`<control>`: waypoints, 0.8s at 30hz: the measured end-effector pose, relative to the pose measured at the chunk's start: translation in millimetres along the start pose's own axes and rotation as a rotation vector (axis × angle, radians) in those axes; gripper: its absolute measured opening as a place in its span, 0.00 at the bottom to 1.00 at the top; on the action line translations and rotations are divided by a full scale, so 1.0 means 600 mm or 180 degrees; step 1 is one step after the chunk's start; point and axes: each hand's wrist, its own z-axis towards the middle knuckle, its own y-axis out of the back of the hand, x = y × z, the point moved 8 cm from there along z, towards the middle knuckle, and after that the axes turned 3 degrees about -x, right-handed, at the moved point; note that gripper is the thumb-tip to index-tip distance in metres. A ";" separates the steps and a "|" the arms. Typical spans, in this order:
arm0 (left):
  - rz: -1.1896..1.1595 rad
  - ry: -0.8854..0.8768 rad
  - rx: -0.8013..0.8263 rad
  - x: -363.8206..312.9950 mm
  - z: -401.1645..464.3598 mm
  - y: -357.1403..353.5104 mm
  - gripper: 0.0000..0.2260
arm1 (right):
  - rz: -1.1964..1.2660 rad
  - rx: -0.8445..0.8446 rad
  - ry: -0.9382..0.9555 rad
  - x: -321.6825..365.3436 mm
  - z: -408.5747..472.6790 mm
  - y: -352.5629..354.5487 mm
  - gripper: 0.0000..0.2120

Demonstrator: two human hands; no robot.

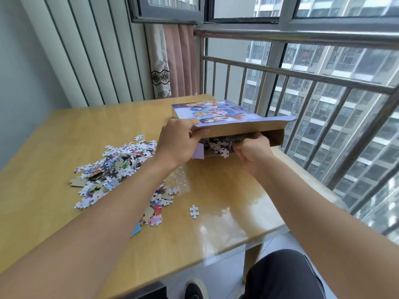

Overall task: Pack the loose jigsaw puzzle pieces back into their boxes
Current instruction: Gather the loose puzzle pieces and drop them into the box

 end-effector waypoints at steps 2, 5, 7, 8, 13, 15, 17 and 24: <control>-0.0011 0.0004 0.0004 0.001 0.000 -0.001 0.11 | -0.0504 0.0016 0.0105 -0.002 0.010 0.001 0.23; -0.0038 -0.0028 -0.0053 -0.003 0.005 0.007 0.10 | -0.1280 0.0100 0.0647 0.015 0.004 0.001 0.16; -0.0029 -0.0056 -0.0089 -0.004 0.009 0.014 0.10 | -0.1653 0.0263 0.1112 0.026 -0.003 -0.001 0.16; -0.0027 -0.0068 -0.0094 -0.004 0.009 0.016 0.10 | -0.1826 0.0408 0.1275 0.030 -0.012 -0.004 0.18; -0.0029 -0.0104 -0.0072 -0.002 0.005 0.015 0.10 | -0.3139 0.0954 0.2453 0.046 -0.046 -0.018 0.22; -0.0030 -0.0097 -0.0100 -0.002 0.005 0.015 0.10 | -0.3713 0.0980 0.3063 0.053 -0.070 -0.023 0.20; -0.0022 -0.0101 -0.0118 -0.003 0.006 0.015 0.10 | -0.4341 0.1129 0.3477 0.043 -0.097 -0.039 0.17; 0.0001 -0.0148 -0.0105 -0.005 0.008 0.014 0.10 | -0.4973 0.1607 0.2900 0.006 -0.065 -0.066 0.35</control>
